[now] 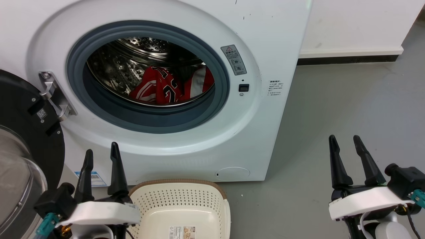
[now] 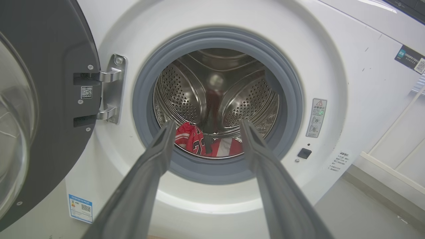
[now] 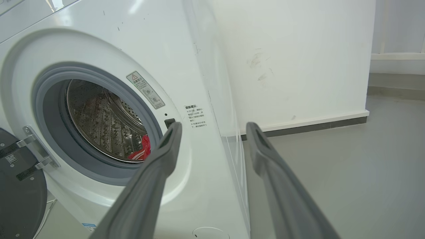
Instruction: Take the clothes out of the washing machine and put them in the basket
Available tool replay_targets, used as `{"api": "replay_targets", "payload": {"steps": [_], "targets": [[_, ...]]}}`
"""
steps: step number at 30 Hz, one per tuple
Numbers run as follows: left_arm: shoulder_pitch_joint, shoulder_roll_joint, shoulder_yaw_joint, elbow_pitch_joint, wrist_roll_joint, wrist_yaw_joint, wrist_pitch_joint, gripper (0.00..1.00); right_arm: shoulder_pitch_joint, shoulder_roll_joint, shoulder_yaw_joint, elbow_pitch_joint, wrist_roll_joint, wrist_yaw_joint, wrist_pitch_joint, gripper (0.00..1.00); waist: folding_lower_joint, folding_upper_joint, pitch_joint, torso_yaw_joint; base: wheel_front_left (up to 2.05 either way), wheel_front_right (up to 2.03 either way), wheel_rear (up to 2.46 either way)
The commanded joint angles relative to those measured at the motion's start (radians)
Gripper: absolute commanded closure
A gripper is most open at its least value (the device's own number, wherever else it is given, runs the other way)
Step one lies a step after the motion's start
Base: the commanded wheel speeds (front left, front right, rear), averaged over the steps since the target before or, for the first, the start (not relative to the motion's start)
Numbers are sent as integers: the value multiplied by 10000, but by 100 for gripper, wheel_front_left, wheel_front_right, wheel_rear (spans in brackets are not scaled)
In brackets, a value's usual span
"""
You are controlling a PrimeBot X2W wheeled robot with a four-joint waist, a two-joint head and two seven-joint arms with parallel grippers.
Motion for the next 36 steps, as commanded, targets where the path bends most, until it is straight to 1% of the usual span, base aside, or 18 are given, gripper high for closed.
{"api": "replay_targets", "payload": {"steps": [1, 6, 9, 13, 17, 21, 25, 27, 32, 36], "targets": [[84, 71, -91, -43, 294, 82, -99, 0, -22, -8, 20, -20, -338, -2, -118, 0, 0, -1, -8, -8, 0, 0, 0], [159, 233, -412, 8, 900, 217, -231, 0, -6, -6, 89, 87, -944, -3, -223, 0, 0, -1, -21, -47, 0, 0, 0], [178, 306, -578, -33, 1204, 387, -298, 0, 3, -6, 119, 65, -1284, -3, -306, 0, 0, -1, -5, -57, 0, 0, 0], [193, 429, -762, -138, 1598, 638, -391, 0, 45, -5, 164, 23, -1739, -3, -392, 0, 0, -1, 2, -52, 0, 0, 0], [202, 608, -1088, -453, 2109, 1016, -477, 0, 49, -5, 260, 57, -2084, -3, -479, 0, 0, -1, 10, -56, 0, 0, 0], [286, 771, -1376, -508, 2375, 1293, -562, 0, 19, -3, 318, 7, -2399, -3, -564, 0, 0, -1, 27, -58, 0, 0, 0], [347, 808, -1505, -357, 2467, 1388, -642, 0, 20, -2, 402, -51, -2779, -4, -657, 0, 0, -1, 27, -78, 0, 0, 0], [385, 743, -1472, -280, 2401, 1301, -679, 0, 39, -2, 413, -69, -2912, -4, -685, 0, 0, -1, 17, -85, 0, 0, 0], [515, 502, -1166, -202, 2348, 868, -773, 0, 104, -1, 383, -113, -3176, -4, -787, 0, 0, -1, -25, -117, 0, 0, 0], [589, 305, -777, -183, 2258, 242, -857, 0, 108, 2, 376, -129, -3273, -3, -864, 0, 0, -1, -23, -138, 0, 0, 0]]}}
